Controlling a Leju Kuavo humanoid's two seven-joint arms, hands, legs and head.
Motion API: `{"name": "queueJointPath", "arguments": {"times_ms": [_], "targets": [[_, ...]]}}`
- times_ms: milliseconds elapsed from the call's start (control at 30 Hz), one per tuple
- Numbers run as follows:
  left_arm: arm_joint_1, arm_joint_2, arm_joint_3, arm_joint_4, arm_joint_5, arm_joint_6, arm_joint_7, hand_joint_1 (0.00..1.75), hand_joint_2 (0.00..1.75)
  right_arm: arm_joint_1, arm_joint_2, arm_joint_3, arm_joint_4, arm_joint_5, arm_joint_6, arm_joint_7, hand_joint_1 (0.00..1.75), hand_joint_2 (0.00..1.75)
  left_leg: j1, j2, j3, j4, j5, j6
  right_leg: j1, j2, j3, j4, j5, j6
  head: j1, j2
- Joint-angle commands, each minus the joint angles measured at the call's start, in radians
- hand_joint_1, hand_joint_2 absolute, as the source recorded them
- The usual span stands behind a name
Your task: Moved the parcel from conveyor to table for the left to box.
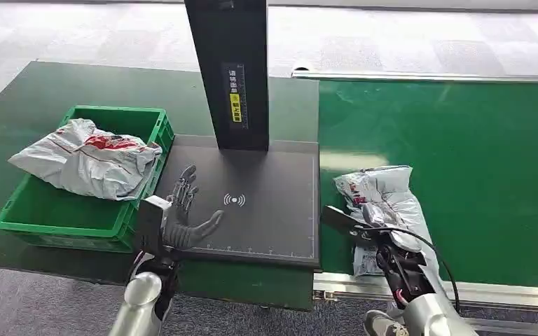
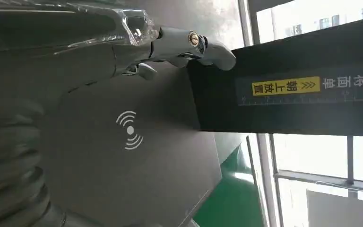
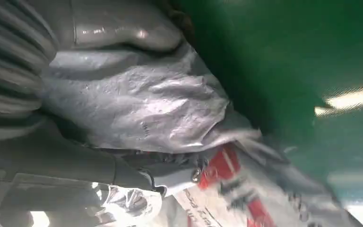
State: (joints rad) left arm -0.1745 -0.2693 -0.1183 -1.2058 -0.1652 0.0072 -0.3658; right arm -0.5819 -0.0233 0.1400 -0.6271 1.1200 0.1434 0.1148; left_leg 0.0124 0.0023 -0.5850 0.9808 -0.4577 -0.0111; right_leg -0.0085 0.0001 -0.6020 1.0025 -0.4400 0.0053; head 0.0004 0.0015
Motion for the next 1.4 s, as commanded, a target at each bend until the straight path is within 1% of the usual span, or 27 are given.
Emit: {"name": "queueJointPath", "arguments": {"times_ms": [33,100,233,333,400,533,567,633,667,700,733,767,800,833,900,933,967,1033,1100,1167,1200,1233,1267,1300,1333,1400], "targets": [[-0.014,0.022,-0.002,0.032,0.015,-0.022,0.011,0.00,1.75,-0.023,-0.003,0.037,0.071,-0.015,0.003,0.006,1.75,1.75,0.000,0.000,0.004,-0.002,-0.001,0.001,0.000,0.000,0.004,-0.002,-0.001,0.000,0.000,0.000],[-0.009,0.022,0.004,0.022,0.018,-0.026,0.011,0.00,1.75,-0.014,0.006,0.021,0.033,-0.034,-0.034,0.001,1.75,1.75,0.000,0.000,0.004,-0.002,0.000,0.000,0.000,0.000,0.004,-0.002,-0.001,0.000,0.000,0.000],[-0.009,0.022,0.004,0.022,0.018,-0.026,0.011,0.00,1.75,-0.016,0.008,0.021,0.032,-0.034,-0.033,0.001,1.75,1.75,0.000,0.000,0.003,-0.002,-0.001,0.000,0.000,0.000,0.004,-0.002,-0.001,0.000,0.000,0.000],[0.003,0.023,0.009,-0.001,0.018,-0.026,0.011,0.00,1.75,-0.009,0.015,0.018,-0.029,-0.032,-0.072,0.008,1.75,1.75,0.000,0.001,0.001,-0.001,0.000,0.000,0.000,0.001,0.001,-0.001,0.000,0.000,0.000,0.000],[0.003,0.023,0.009,-0.001,0.018,-0.026,0.011,0.00,1.75,-0.008,0.014,0.018,-0.029,-0.032,-0.072,0.007,1.75,1.75,0.000,0.001,0.003,-0.002,-0.001,0.001,0.000,0.001,0.003,-0.001,-0.001,0.000,0.000,0.000],[0.003,0.023,0.009,-0.001,0.018,-0.026,0.011,0.00,1.75,-0.008,0.014,0.018,-0.029,-0.032,-0.072,0.007,1.75,1.75,0.000,0.001,0.002,-0.001,-0.001,0.000,0.000,0.001,0.002,-0.001,0.000,0.000,0.000,0.000],[0.003,0.023,0.010,-0.001,0.019,-0.027,0.011,0.00,1.75,-0.001,0.014,0.016,-0.048,-0.034,-0.101,-0.012,1.75,1.75,0.000,0.001,0.003,-0.002,-0.001,0.001,0.000,0.001,0.003,-0.001,-0.001,0.000,0.000,0.000],[0.011,0.028,0.013,-0.017,0.020,-0.027,0.010,0.00,1.75,0.016,0.022,0.000,-0.128,-0.080,-0.144,-0.090,1.75,1.75,0.000,0.000,0.001,-0.001,0.000,0.000,0.000,0.000,0.001,-0.001,0.000,0.000,0.000,0.000],[0.019,0.029,0.017,-0.030,0.022,-0.026,0.008,0.00,1.75,0.027,0.030,-0.018,-0.174,-0.113,-0.158,-0.111,1.75,1.75,-0.001,0.001,0.002,-0.001,-0.001,0.000,0.000,0.001,0.002,-0.001,-0.001,0.000,0.000,0.000],[0.026,0.029,0.019,-0.041,0.022,-0.025,0.005,0.00,1.75,0.036,0.039,-0.035,-0.220,-0.145,-0.176,-0.125,1.75,1.75,-0.001,0.001,0.001,-0.001,0.000,0.000,0.000,0.001,0.000,0.000,0.000,0.000,0.000,0.000],[0.036,0.029,0.020,-0.055,0.020,-0.021,0.000,0.00,1.75,0.041,0.050,-0.057,-0.262,-0.175,-0.199,-0.117,1.75,1.75,-0.001,0.001,0.001,-0.001,-0.001,0.000,0.000,0.002,0.001,0.000,-0.001,0.000,0.000,0.000],[0.047,0.026,0.023,-0.074,0.018,-0.014,-0.010,0.00,1.75,0.050,0.058,-0.075,-0.299,-0.186,-0.246,-0.107,1.75,1.75,-0.001,0.002,0.000,-0.001,-0.001,0.000,-0.001,0.002,-0.001,0.000,0.000,0.000,0.000,0.000],[0.055,0.023,0.024,-0.086,0.020,-0.013,-0.013,0.00,1.75,0.055,0.063,-0.084,-0.318,-0.201,-0.254,-0.111,1.75,1.75,-0.001,0.004,0.001,-0.001,-0.002,0.000,-0.001,0.004,0.000,0.000,-0.001,0.000,0.000,0.000],[0.075,0.018,0.027,-0.120,0.019,-0.005,-0.032,0.00,1.75,0.075,0.071,-0.104,-0.374,-0.231,-0.303,-0.146,1.75,1.75,-0.001,0.004,0.000,0.000,-0.001,0.000,-0.001,0.003,-0.001,0.000,0.000,0.000,0.000,0.000],[0.086,0.012,0.030,-0.144,0.018,0.011,-0.055,0.00,1.75,0.090,0.086,-0.129,-0.420,-0.281,-0.371,-0.213,1.75,1.75,-0.001,0.004,0.002,-0.001,-0.002,0.000,0.000,0.002,0.001,0.000,-0.001,-0.001,0.000,0.000],[0.087,0.006,0.032,-0.160,-0.033,0.090,-0.072,0.00,1.75,0.105,0.100,-0.156,-0.468,-0.312,-0.470,-0.255,1.75,1.75,-0.001,0.002,0.001,0.000,-0.001,0.000,0.000,0.001,0.000,0.000,-0.001,-0.001,0.000,0.000],[0.082,0.004,0.034,-0.160,-0.061,0.136,-0.069,0.00,1.75,0.113,0.108,-0.169,-0.497,-0.328,-0.519,-0.271,1.75,1.75,0.000,0.002,-0.001,0.000,-0.001,0.000,0.000,0.001,-0.001,0.000,-0.001,0.000,0.000,0.000],[0.066,0.001,0.053,-0.150,-0.044,0.176,-0.080,0.00,1.75,0.120,0.115,-0.181,-0.533,-0.384,-0.581,-0.356,1.75,1.75,-0.001,0.001,-0.001,0.000,-0.001,0.000,0.000,0.001,-0.002,0.001,-0.001,0.000,0.000,0.000],[0.053,0.009,0.056,-0.138,0.012,0.183,-0.111,0.00,1.75,0.123,0.127,-0.175,-0.563,-0.440,-0.643,-0.447,1.75,1.75,-0.001,0.001,0.001,0.000,-0.001,0.000,-0.001,0.001,0.000,0.000,-0.001,0.000,0.000,0.000],[0.043,0.010,0.052,-0.132,0.048,0.191,-0.138,0.00,1.75,0.124,0.136,-0.159,-0.589,-0.468,-0.690,-0.513,1.75,1.75,-0.001,0.001,0.001,-0.001,-0.001,0.000,0.000,0.001,0.001,0.000,-0.001,0.000,0.000,0.000],[0.033,0.006,0.056,-0.134,0.062,0.207,-0.155,0.00,1.75,0.124,0.142,-0.151,-0.608,-0.476,-0.738,-0.554,1.75,1.75,-0.001,0.001,0.000,0.000,-0.001,0.000,-0.001,0.001,-0.001,0.000,-0.001,0.000,0.000,0.000],[0.024,0.003,0.057,-0.137,0.073,0.215,-0.159,0.00,1.75,0.123,0.148,-0.143,-0.621,-0.490,-0.751,-0.567,1.75,1.75,-0.001,0.001,0.001,0.000,-0.001,0.001,-0.001,0.001,0.000,0.000,-0.001,0.000,0.000,0.000],[0.013,0.002,0.056,-0.136,0.034,0.283,-0.172,0.00,1.75,0.132,0.155,-0.127,-0.650,-0.502,-0.775,-0.596,1.75,1.75,-0.001,0.001,-0.001,0.000,-0.001,0.000,0.000,0.001,-0.001,0.001,-0.001,0.000,0.000,0.000],[0.002,0.002,0.050,-0.130,0.014,0.312,-0.163,0.00,1.75,0.142,0.165,-0.110,-0.661,-0.485,-0.790,-0.601,1.75,1.75,-0.001,0.001,-0.001,0.000,-0.001,0.000,-0.001,0.001,-0.001,0.001,-0.001,0.000,0.000,0.000],[-0.017,0.000,0.050,-0.111,-0.049,0.400,-0.144,0.00,1.75,0.148,0.171,-0.067,-0.652,-0.448,-0.796,-0.584,1.75,1.75,0.000,0.002,-0.002,0.000,-0.001,0.000,0.000,0.001,-0.002,0.001,0.000,-0.001,0.000,0.000],[-0.026,0.001,0.054,-0.102,-0.043,0.407,-0.143,0.00,1.75,0.144,0.182,-0.037,-0.624,-0.424,-0.803,-0.573,1.75,1.75,0.000,0.001,-0.001,0.000,-0.001,0.000,0.000,0.000,-0.001,0.000,-0.001,-0.001,0.000,0.000]]}}
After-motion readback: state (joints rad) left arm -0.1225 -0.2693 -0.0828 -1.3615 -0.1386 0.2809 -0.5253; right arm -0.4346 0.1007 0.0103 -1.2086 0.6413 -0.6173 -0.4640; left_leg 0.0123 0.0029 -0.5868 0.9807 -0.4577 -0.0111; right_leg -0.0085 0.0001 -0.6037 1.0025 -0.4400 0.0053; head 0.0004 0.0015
